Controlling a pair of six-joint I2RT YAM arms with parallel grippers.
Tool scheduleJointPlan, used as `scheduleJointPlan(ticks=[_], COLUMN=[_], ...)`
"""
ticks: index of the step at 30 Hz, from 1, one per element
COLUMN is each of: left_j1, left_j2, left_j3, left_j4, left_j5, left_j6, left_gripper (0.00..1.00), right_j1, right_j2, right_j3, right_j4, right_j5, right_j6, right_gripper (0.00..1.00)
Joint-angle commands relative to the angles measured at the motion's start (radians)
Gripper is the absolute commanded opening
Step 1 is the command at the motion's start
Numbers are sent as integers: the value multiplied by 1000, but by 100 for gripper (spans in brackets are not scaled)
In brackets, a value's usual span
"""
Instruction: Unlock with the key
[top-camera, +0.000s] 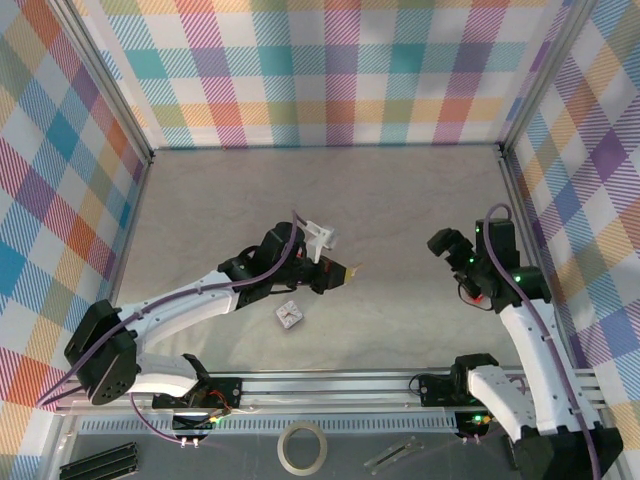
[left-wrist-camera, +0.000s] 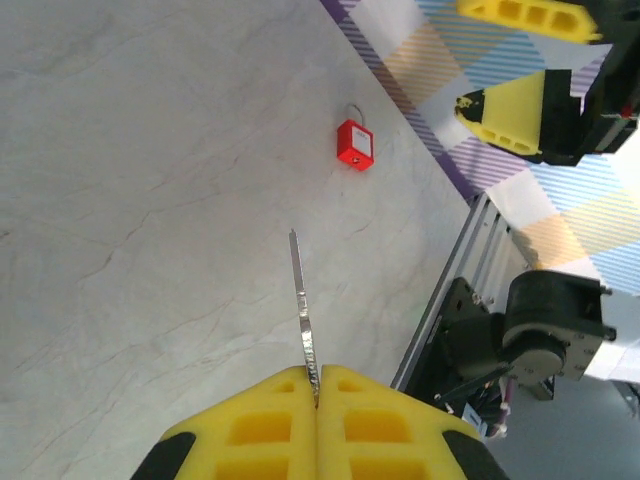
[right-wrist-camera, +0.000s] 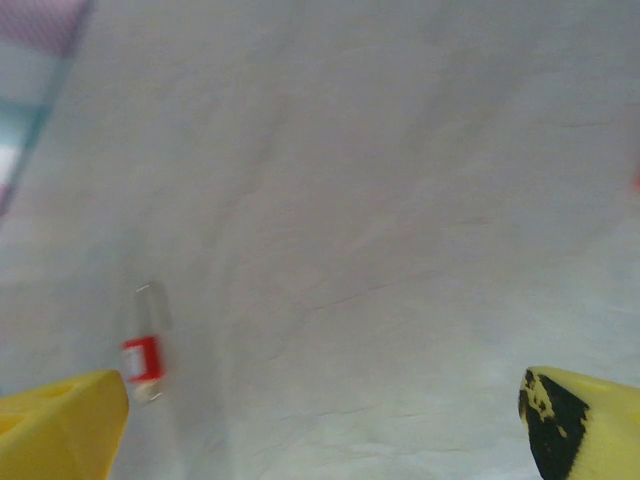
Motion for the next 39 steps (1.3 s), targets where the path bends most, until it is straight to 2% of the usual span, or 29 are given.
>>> scheduleJointPlan(ticks=[1,6,10,12,19,23,39], left_j1=[8,14,39,54,74,81,88], left_j2=[-55,-58,-35,-20,29,31,53], left_j3=[-3,-13,-36,-43,-22,-26,-37], left_j4=[-34,2,80,110,130,132,159], left_j5=[-28,-5,41,57,104,106,108], left_j6=[91,96,54,36,41,44,12], left_gripper=[0,0,0,0,0,0,0], right_j1=[-139,-344,-406,-437,-441,-442,-441], right_j2=[33,118,213,263,461,507,642], right_j3=[5,-2,3,-12,-37,-72,-44], right_j4=[-157,-165,-199,-187,-84,-32,88], right_j5=[26,-24,47,31,15,-9,-25], right_j6=[-57,-122,-186,-201,-235,-245,-318], right_gripper=[99,98,96,92,73,67,67])
